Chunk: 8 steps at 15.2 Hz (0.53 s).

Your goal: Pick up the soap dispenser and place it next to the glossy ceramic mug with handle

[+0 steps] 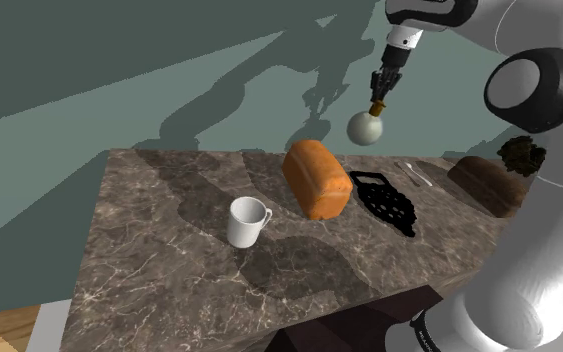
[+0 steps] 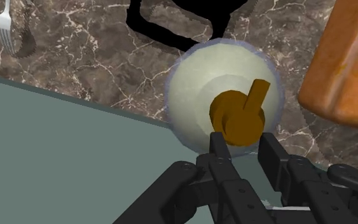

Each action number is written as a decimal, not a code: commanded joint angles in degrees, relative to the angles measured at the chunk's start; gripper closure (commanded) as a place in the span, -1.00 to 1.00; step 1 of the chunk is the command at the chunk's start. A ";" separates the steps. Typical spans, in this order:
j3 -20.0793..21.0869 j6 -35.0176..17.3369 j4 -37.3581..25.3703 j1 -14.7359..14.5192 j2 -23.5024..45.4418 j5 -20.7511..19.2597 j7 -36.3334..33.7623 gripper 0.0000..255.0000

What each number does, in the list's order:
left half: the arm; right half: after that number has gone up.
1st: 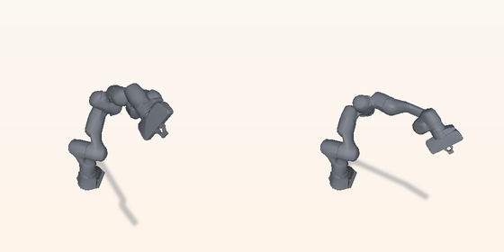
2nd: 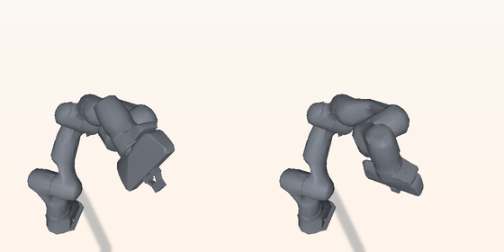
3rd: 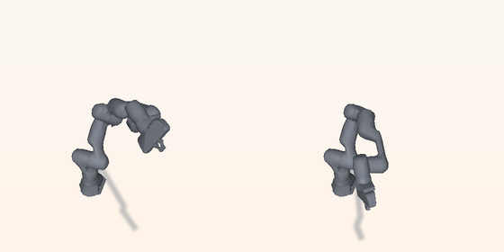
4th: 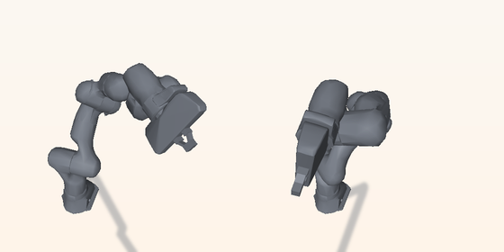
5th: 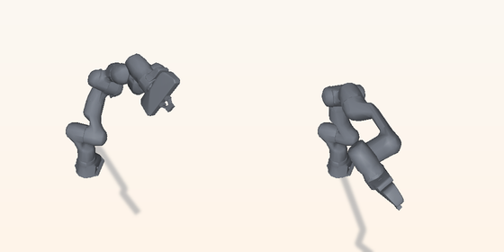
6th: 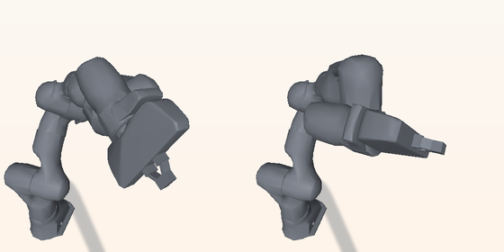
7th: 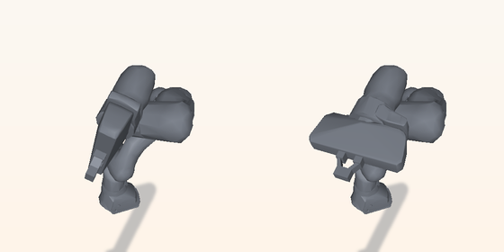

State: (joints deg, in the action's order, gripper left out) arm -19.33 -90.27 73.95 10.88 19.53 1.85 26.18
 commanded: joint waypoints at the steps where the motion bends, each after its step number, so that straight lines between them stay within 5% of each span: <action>1: 0.61 -1.56 4.95 -2.46 -3.45 -1.16 -2.78 1.00; 8: 3.90 -3.71 15.50 -8.99 -11.71 -3.76 -12.31 1.00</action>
State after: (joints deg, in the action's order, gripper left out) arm -15.96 -93.86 88.20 2.77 8.91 -1.57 15.37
